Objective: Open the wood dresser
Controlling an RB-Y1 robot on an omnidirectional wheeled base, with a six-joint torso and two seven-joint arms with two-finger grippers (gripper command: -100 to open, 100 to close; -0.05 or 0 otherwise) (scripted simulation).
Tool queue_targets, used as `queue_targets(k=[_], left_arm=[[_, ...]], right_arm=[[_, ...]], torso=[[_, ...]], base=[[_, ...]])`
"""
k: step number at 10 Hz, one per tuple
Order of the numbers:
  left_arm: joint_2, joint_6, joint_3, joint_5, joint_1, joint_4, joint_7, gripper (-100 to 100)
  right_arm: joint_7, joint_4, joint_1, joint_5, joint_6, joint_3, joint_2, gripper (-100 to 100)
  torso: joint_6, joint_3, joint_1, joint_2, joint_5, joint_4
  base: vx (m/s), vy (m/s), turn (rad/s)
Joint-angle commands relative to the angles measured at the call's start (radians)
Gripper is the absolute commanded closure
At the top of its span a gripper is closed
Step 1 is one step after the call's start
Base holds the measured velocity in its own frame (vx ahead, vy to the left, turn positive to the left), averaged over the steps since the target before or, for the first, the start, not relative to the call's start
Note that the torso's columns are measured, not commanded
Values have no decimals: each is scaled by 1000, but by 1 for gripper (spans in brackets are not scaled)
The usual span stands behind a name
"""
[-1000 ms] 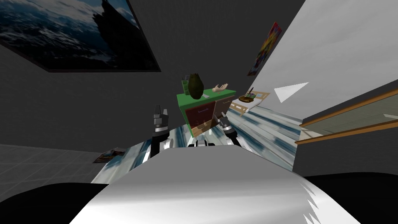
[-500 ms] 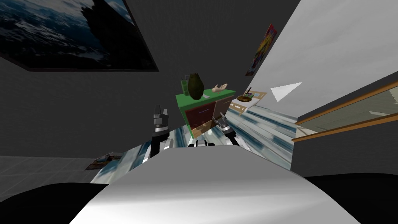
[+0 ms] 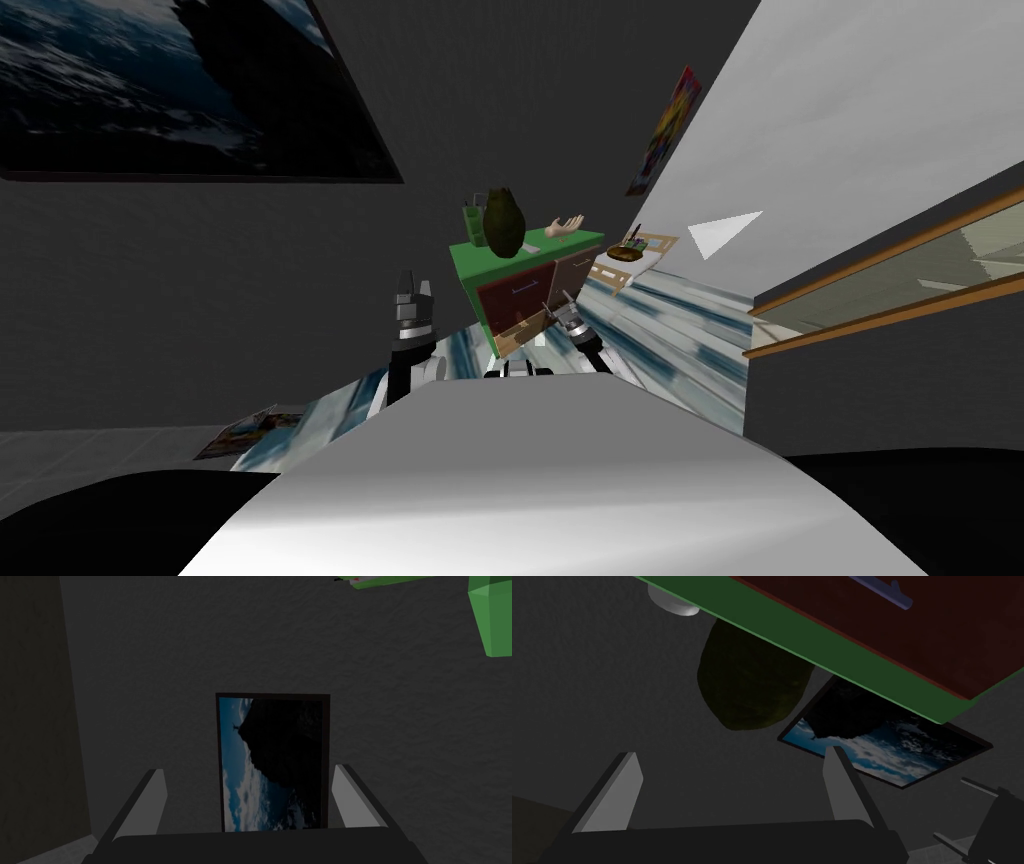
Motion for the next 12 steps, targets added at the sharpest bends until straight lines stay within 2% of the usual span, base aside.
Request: queue_targets(k=[1,2,3,4,7,12], left_arm=[[0,0,0,0,0,0,0,0],[0,0,0,0,0,0,0,0],[0,0,0,0,0,0,0,0],[0,0,0,0,0,0,0,0],[0,0,0,0,0,0,0,0],[0,0,0,0,0,0,0,0]], right_arm=[[78,37,-17,40,-20,2,3,-100],[103,37,-17,40,-20,2,3,-100],[133,61,-28,66,-32,3,4,-100],[156,61,-28,66,-32,3,4,-100],[241,106,-50,117,-54,7,8,-100],[358,149,-70,166,-75,9,13,-100]], torso=[[0,0,-1,0,0,0],[0,0,0,0,0,0],[0,0,0,0,0,0],[0,0,0,0,0,0],[0,0,0,0,0,0],[0,0,0,0,0,0]], base=[[29,48,-81],[31,45,-37],[35,48,-67],[27,40,-42],[33,48,-60],[27,40,-49]])
